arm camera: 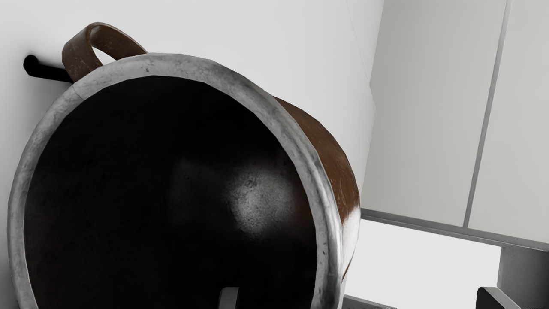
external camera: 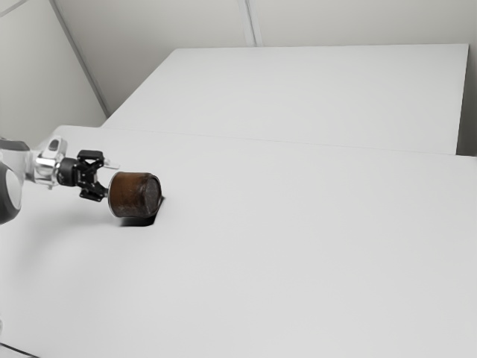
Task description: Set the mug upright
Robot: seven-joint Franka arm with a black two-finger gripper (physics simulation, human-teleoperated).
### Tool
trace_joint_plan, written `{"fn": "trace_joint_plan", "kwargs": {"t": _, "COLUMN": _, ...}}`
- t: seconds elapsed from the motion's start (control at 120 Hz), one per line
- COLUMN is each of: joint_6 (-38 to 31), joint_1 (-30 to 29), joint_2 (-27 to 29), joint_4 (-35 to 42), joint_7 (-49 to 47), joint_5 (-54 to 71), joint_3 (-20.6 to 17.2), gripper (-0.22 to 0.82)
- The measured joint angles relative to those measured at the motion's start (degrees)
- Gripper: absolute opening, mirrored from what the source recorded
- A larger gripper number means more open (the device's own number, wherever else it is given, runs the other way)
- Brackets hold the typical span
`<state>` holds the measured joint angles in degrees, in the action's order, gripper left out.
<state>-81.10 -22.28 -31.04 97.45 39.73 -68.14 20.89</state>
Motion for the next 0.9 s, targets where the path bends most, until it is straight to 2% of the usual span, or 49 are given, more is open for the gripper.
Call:
{"fn": "trace_joint_plan", "kwargs": {"t": 0.15, "joint_6": 0.0, "joint_1": 0.1, "joint_2": 0.0, "joint_4": 1.3, "joint_7": 2.1, "joint_5": -2.0, "joint_3": -1.0, "gripper": 0.58}}
{"fn": "trace_joint_plan", "kwargs": {"t": 0.325, "joint_6": -1.0, "joint_1": 0.1, "joint_2": 0.1, "joint_4": 2.1, "joint_7": 3.9, "joint_5": -3.1, "joint_3": -2.6, "gripper": 0.16}}
{"fn": "trace_joint_plan", "kwargs": {"t": 0.467, "joint_6": -1.1, "joint_1": 0.1, "joint_2": 0.5, "joint_4": 2.2, "joint_7": 5.1, "joint_5": -3.3, "joint_3": -2.7, "gripper": -0.04}}
{"fn": "trace_joint_plan", "kwargs": {"t": 0.592, "joint_6": -1.4, "joint_1": 0.1, "joint_2": 0.8, "joint_4": 2.2, "joint_7": 5.9, "joint_5": -3.1, "joint_3": -2.7, "gripper": -0.11}}
{"fn": "trace_joint_plan", "kwargs": {"t": 0.7, "joint_6": -1.7, "joint_1": 0.1, "joint_2": 1.8, "joint_4": 2.2, "joint_7": 6.5, "joint_5": -2.8, "joint_3": -2.8, "gripper": -0.14}}
{"fn": "trace_joint_plan", "kwargs": {"t": 0.8, "joint_6": -2.0, "joint_1": 0.1, "joint_2": 4.9, "joint_4": 2.2, "joint_7": 6.9, "joint_5": -2.3, "joint_3": -3.3, "gripper": -0.15}}
{"fn": "trace_joint_plan", "kwargs": {"t": 0.9, "joint_6": -3.1, "joint_1": 0.1, "joint_2": 10.9, "joint_4": 1.8, "joint_7": 7.0, "joint_5": 1.7, "joint_3": -4.9, "gripper": -0.16}}
